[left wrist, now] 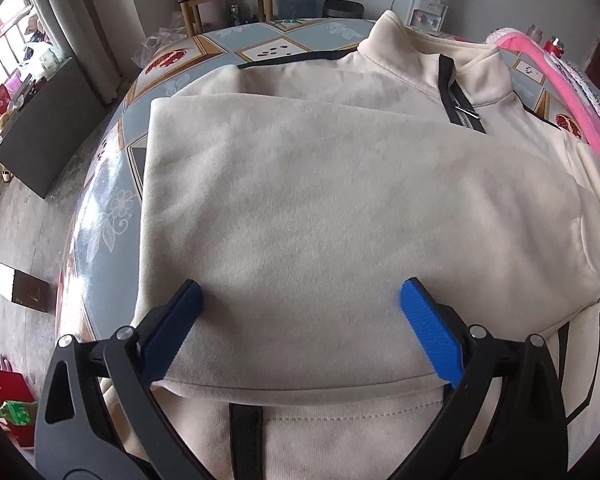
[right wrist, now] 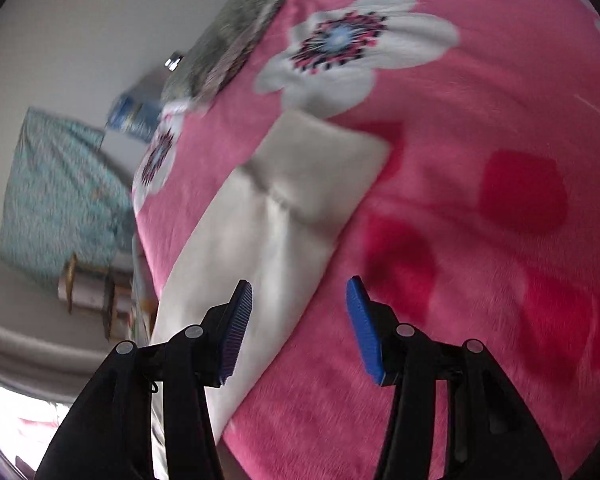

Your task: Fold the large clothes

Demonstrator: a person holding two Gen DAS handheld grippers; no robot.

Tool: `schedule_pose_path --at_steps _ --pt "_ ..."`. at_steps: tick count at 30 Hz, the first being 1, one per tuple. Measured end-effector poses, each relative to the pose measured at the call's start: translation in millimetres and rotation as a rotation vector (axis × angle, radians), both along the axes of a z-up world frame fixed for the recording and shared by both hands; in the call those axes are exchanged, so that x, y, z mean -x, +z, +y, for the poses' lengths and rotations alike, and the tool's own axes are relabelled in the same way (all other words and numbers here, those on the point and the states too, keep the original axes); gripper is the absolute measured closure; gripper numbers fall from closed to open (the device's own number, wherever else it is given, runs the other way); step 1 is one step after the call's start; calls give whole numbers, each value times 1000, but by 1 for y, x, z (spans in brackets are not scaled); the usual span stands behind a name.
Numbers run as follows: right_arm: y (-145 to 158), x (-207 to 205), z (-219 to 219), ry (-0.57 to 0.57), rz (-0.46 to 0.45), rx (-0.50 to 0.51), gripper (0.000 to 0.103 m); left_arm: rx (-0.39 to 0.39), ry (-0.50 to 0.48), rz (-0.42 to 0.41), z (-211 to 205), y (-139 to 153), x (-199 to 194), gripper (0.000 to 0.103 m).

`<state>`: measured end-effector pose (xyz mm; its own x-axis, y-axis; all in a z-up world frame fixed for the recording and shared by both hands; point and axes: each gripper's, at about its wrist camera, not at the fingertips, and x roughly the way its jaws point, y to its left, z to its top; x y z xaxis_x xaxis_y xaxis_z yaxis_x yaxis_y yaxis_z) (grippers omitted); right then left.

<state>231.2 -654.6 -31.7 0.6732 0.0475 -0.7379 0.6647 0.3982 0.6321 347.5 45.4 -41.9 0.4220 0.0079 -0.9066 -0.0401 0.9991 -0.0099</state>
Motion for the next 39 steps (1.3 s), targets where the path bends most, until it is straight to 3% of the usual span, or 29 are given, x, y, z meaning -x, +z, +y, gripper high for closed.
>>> schedule_pose_path --at_steps 4,8,10,14,18,21,23,27,31,35,39 --pt "-15 -9 -17 -28 -27 -15 57 -2 -6 -6 0 0 1 6" --pt "-13 -14 -24 -49 -15 6 84 -7 -11 -26 0 0 3 6" --pt "-3 -14 -23 -36 -24 40 90 -9 -12 -31 -1 0 4 6" --pt "46 -16 -1 32 -56 186 92 -9 -12 -32 0 0 4 6" --pt "111 -18 28 108 -145 289 92 -12 -19 -30 0 0 3 6" --pt "156 -21 57 168 -211 340 93 -59 -21 -26 -2 6 3 6" --pt "188 -25 86 222 -248 398 93 -67 -37 -53 -1 13 6 6" --pt "243 -41 160 359 -355 462 94 -36 -26 -5 7 3 2 6" --pt "277 -62 248 530 -455 472 94 4 -26 -42 16 11 7 6" --pt "280 -86 358 743 -504 475 94 44 -14 -97 30 27 25 6" --pt "241 -105 473 940 -454 545 94 77 -2 -134 49 40 48 6"
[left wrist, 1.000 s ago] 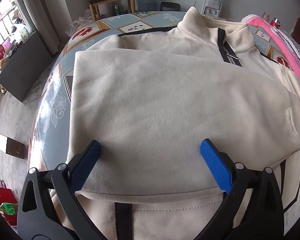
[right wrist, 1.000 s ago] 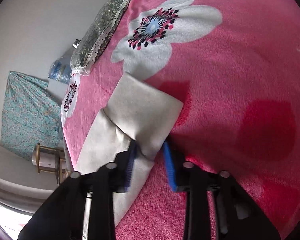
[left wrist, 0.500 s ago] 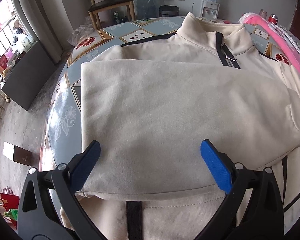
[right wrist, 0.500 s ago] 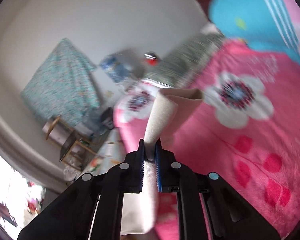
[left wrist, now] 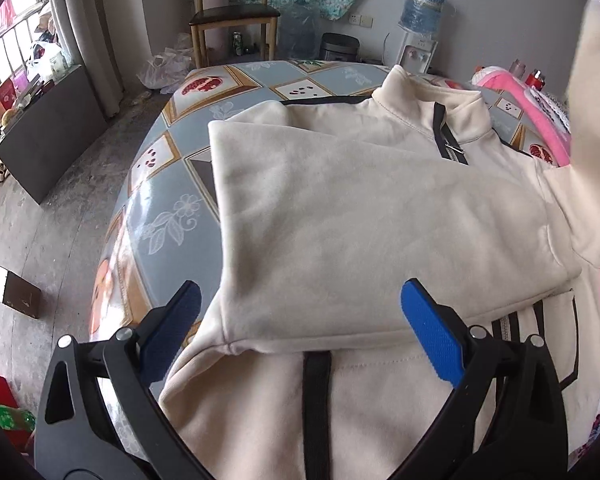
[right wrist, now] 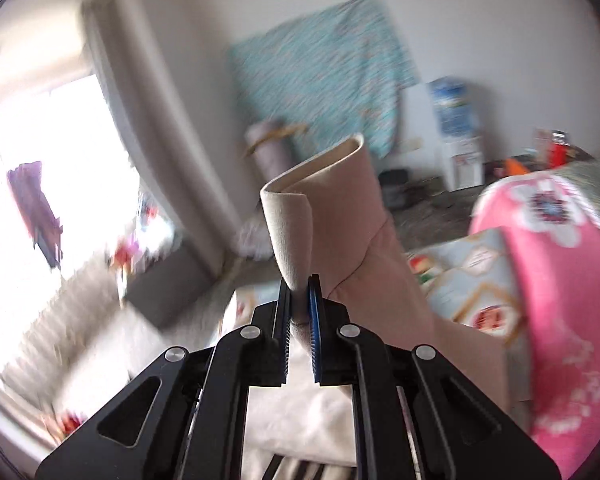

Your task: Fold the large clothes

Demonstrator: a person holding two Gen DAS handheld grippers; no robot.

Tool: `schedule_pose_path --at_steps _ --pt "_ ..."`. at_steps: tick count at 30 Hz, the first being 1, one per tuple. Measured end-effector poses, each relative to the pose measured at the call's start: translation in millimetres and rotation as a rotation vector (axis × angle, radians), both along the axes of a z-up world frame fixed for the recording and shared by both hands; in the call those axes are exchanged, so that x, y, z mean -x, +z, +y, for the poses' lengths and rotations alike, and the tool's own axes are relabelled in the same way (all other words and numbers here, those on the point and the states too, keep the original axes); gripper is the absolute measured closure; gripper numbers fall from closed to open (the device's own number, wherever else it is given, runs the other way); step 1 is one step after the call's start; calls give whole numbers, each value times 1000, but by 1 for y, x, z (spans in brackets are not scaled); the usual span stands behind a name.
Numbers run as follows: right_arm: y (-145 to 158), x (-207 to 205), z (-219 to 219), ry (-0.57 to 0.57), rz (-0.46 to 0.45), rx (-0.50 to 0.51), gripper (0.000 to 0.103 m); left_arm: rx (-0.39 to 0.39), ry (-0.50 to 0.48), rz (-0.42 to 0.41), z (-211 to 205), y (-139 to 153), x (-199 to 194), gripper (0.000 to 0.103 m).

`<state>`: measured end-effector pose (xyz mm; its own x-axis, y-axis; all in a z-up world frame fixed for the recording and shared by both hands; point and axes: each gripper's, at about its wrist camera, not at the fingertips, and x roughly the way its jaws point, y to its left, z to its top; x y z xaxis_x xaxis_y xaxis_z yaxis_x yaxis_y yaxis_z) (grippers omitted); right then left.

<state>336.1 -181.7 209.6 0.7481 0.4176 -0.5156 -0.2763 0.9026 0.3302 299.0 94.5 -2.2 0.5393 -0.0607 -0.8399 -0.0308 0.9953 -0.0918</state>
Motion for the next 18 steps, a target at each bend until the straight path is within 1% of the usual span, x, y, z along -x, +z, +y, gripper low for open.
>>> schedule_pose_path --at_steps 1,3,4,5,6,7,8,9,10,11,13,14,15,16,18 --pt "-21 -4 34 40 27 56 94 13 -2 -6 5 2 8 6" --pt "-75 -9 98 123 100 176 94 28 -6 -14 11 5 21 6" --pt "-100 -11 122 167 146 217 94 29 -7 -19 15 6 27 6" --pt "-134 -13 148 230 221 267 92 31 -10 -25 18 6 31 6" --pt "-162 -13 168 281 292 309 91 33 -12 -29 21 7 35 6" --pt "-184 -12 181 319 350 331 91 34 -13 -32 22 8 38 6" --pt "-203 -10 188 356 400 332 91 36 -18 -39 24 9 40 6" --pt "-213 -7 189 372 428 309 90 37 -23 -48 26 10 41 6" --pt "-216 -6 183 380 439 279 89 39 -28 -58 26 12 42 6" --pt "-214 -3 175 389 445 232 85 41 -36 -68 27 14 42 6" --pt "-197 6 151 383 428 122 68 57 -51 -92 26 19 38 7" --pt "-187 10 133 365 403 82 52 66 -56 -97 25 20 34 9" --pt "-178 13 116 342 374 59 46 77 -61 -100 23 21 28 11" --pt "-167 19 91 307 345 34 46 88 -64 -98 20 22 23 15" --pt "-157 25 46 250 331 -19 45 142 -61 -91 18 21 7 22"
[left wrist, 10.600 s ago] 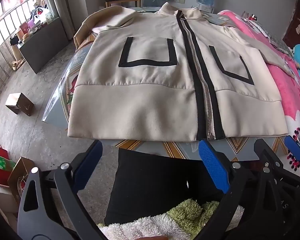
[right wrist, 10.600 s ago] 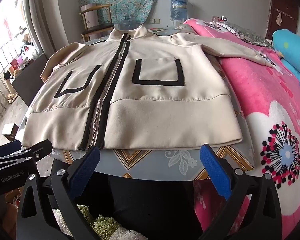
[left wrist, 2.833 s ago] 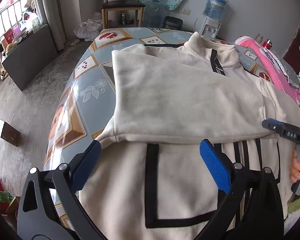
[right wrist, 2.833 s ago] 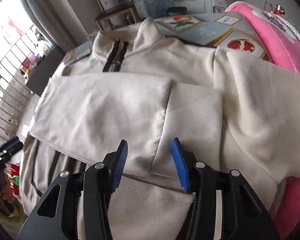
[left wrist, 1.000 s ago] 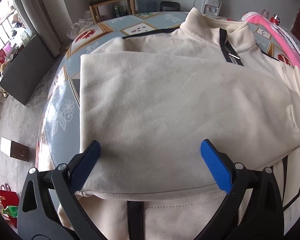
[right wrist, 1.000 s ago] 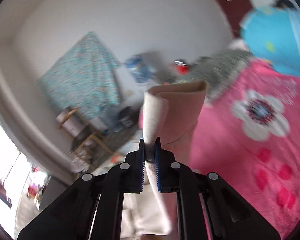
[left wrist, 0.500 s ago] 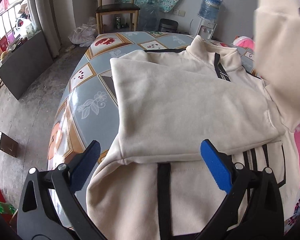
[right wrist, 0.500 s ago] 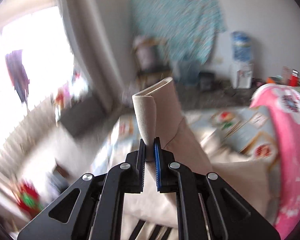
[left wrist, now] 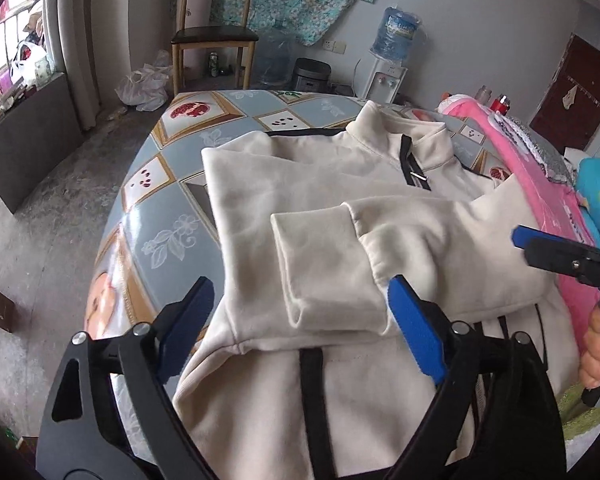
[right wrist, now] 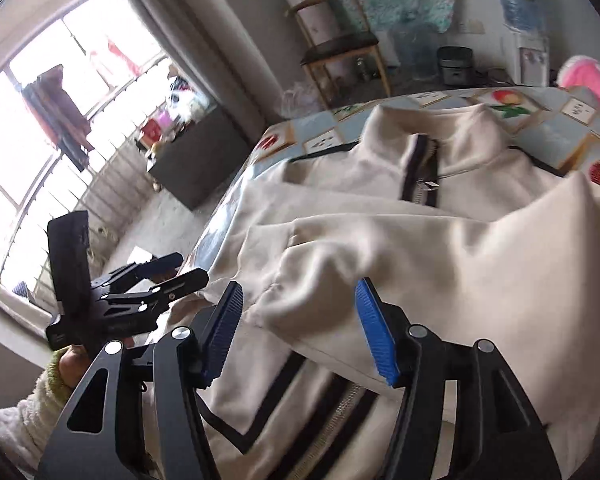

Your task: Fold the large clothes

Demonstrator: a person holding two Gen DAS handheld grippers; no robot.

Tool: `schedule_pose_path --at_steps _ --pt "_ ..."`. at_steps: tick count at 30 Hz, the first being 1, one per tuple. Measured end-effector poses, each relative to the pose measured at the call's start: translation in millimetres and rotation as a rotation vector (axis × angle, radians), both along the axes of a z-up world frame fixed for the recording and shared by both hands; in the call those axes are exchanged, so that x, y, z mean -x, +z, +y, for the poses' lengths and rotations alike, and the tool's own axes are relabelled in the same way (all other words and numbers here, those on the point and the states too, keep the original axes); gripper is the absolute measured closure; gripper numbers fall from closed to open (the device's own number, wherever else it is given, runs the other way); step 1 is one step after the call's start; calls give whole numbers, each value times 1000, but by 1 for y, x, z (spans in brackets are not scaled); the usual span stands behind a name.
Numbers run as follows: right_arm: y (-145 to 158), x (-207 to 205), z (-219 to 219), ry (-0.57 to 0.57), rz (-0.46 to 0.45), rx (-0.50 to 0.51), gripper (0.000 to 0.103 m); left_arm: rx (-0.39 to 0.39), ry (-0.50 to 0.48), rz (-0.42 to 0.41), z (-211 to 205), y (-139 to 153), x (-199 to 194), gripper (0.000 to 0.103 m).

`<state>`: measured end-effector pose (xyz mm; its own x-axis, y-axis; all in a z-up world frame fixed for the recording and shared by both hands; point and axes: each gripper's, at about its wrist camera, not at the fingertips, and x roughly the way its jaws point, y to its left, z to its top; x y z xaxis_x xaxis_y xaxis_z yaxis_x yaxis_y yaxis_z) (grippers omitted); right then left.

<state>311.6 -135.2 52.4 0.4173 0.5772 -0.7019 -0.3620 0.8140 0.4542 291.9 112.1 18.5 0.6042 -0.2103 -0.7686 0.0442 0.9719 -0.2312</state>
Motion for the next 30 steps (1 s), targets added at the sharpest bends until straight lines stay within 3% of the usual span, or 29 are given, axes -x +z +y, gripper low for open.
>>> schedule_pose_path --at_steps 4,7,10,11,13,16,20,22,24,27,30 --pt "4 -7 -113 -228 15 0 45 56 68 100 2 -20 -33 44" --pt "-12 -20 -193 -404 82 -41 45 83 105 176 4 -40 -52 63" --pt "-35 -34 -243 -508 153 -99 45 66 120 187 2 -46 -61 71" --pt "-43 -41 -252 -525 177 -110 45 51 118 188 0 -46 -63 79" --pt "-59 -61 -259 -532 221 -135 45 26 116 200 -4 -48 -67 94" --pt "-83 -94 -255 -541 277 -135 47 -26 107 171 -10 -42 -66 99" --pt "-94 -130 -241 -535 270 -63 64 -135 125 35 -14 -9 -55 99" --pt "-96 -146 -233 -536 262 -10 74 -127 152 47 -6 -7 -59 99" --pt "-98 -153 -227 -530 257 45 93 -115 168 85 1 -16 -64 100" --pt "-88 -148 -219 -530 187 134 98 -117 165 103 4 -30 -65 99" --pt "-64 -132 -221 -550 68 136 98 -112 156 30 4 -21 -54 100"
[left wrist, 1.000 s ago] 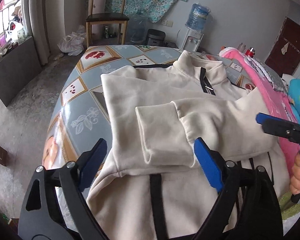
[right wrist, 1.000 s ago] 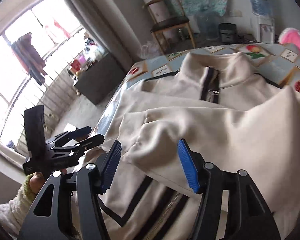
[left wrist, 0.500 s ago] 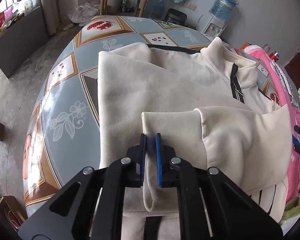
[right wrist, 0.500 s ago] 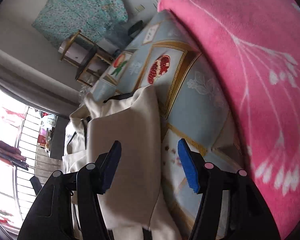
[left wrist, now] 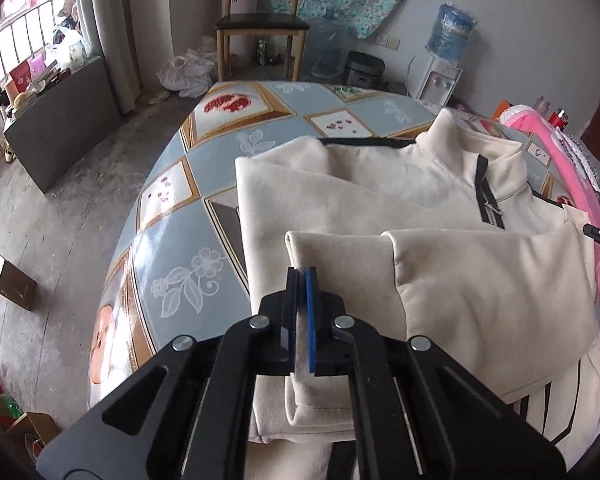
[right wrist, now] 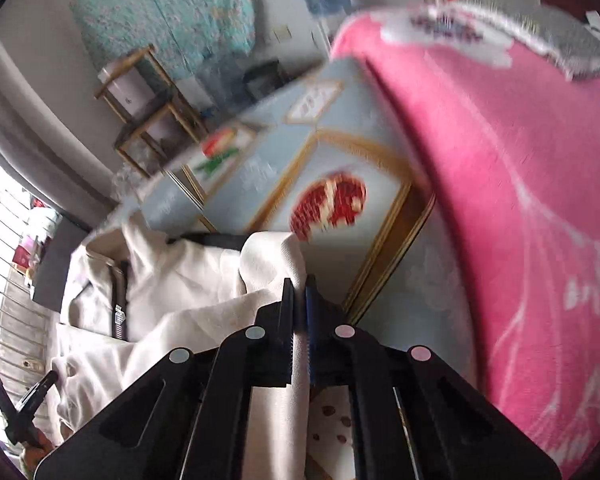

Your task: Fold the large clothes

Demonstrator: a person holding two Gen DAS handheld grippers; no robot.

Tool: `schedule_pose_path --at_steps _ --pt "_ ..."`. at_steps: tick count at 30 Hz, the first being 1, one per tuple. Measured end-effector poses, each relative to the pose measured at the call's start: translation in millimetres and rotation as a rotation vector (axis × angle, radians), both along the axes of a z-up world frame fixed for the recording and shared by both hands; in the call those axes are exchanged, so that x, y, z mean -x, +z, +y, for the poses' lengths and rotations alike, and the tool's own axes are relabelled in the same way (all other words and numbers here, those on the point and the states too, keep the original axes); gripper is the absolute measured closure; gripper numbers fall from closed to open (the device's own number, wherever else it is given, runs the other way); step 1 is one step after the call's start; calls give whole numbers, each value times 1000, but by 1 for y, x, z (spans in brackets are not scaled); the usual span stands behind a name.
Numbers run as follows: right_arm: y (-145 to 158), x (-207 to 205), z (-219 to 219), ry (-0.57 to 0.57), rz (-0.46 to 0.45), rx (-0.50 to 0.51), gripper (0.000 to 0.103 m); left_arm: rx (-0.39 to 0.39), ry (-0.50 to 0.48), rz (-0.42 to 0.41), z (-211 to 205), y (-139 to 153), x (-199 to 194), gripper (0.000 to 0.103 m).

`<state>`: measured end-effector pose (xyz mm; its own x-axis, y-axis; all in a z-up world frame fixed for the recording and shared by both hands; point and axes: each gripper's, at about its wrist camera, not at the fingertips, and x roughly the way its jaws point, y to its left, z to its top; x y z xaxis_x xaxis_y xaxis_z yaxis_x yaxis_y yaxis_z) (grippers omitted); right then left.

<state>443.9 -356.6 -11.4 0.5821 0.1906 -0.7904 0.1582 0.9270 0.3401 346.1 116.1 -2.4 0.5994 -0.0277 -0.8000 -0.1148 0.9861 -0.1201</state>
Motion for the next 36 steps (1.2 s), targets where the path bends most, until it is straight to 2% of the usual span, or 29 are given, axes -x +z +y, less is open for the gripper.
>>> schedule_pose_path --at_steps 3,7,10,13,15,18,21,24,25,28,31,33,36 --pt "5 2 2 -1 -35 31 98 -46 -13 -18 -5 4 -2 100" --pt "-26 -8 -2 -21 64 64 98 -67 4 67 -3 -19 -15 99" --pt "-20 -4 -7 -29 59 16 97 -77 8 59 -3 -16 -11 96" --pt "7 13 -3 7 8 30 87 -89 20 25 3 1 1 96" --pt "29 35 7 71 -40 58 67 -77 12 -16 6 17 13 96" --pt "44 73 36 213 -67 110 65 -42 -49 -53 0 35 32 95" --pt "29 98 68 337 -14 158 65 -16 -103 41 -14 19 36 93" --pt "-13 108 93 379 125 262 65 -30 -88 170 -19 -15 31 90" --pt "-24 108 96 372 155 288 65 -21 -81 145 -17 -16 35 90" --pt "-3 115 89 309 152 253 65 -10 -58 123 -11 0 51 86" --pt "30 140 79 294 89 170 61 -21 -53 62 -1 26 81 68" --pt "43 167 74 273 68 135 46 -25 -46 38 8 37 107 60" --pt "43 205 68 262 79 87 41 -4 -29 46 20 37 144 58"
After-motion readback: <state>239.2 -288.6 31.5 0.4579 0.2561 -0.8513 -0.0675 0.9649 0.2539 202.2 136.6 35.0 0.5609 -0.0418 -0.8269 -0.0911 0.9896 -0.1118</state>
